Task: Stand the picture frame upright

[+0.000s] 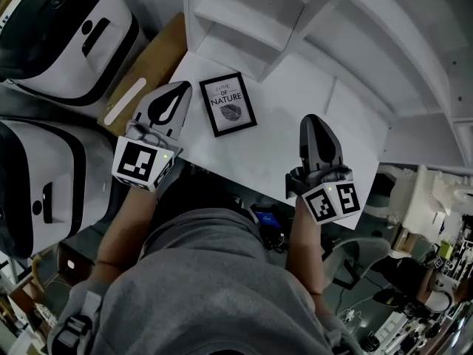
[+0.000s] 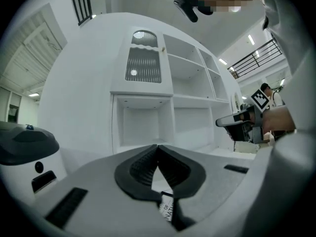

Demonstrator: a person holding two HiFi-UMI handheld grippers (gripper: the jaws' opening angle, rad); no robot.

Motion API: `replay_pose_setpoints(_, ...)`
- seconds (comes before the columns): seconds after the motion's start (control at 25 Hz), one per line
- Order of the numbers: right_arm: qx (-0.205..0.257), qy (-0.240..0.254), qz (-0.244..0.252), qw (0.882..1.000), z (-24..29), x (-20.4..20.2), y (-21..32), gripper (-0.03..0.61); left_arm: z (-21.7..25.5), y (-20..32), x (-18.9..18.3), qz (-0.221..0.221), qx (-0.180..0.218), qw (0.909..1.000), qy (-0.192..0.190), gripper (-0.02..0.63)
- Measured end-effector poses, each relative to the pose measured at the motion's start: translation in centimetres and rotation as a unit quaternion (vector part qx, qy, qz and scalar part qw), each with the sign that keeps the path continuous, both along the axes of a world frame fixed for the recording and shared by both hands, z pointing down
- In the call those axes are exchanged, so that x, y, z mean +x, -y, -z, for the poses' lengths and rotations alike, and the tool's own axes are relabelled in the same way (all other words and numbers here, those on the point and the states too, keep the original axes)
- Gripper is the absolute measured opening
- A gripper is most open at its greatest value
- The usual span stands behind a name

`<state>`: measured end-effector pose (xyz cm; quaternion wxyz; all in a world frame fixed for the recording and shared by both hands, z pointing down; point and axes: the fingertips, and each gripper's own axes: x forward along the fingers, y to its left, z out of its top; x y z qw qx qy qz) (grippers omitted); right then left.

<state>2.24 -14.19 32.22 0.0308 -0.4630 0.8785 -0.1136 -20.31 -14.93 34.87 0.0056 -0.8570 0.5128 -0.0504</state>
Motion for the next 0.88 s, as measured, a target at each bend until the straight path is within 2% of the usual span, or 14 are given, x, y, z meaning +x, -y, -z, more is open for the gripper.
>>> replay_pose_setpoints(0.24,-0.002,0.006,-0.024,1.000,-0.4,-1.1,1.0,0.029,-0.3,2.3,-0.2,-0.043,-0.003,0.9991,-0.001,0.008)
replay_pose_setpoints(0.44,0.003,0.014,-0.008,1.000,0.0,-2.7,1.6,0.029,0.6,2.8,1.1,-0.078,0.000,0.9970,-0.003,0.006)
replay_pose_setpoints(0.68,0.010,0.015,-0.006,1.000,0.7,-2.5,2.3,0.029,1.6,3.3,1.1,-0.058,0.009,0.9983,-0.001,0.006)
replay_pose_setpoints(0.88,-0.002,0.016,-0.001,1.000,0.5,-0.7,3.1,0.029,0.8,3.4,1.0,-0.030,-0.011,0.9995,0.000,0.006)
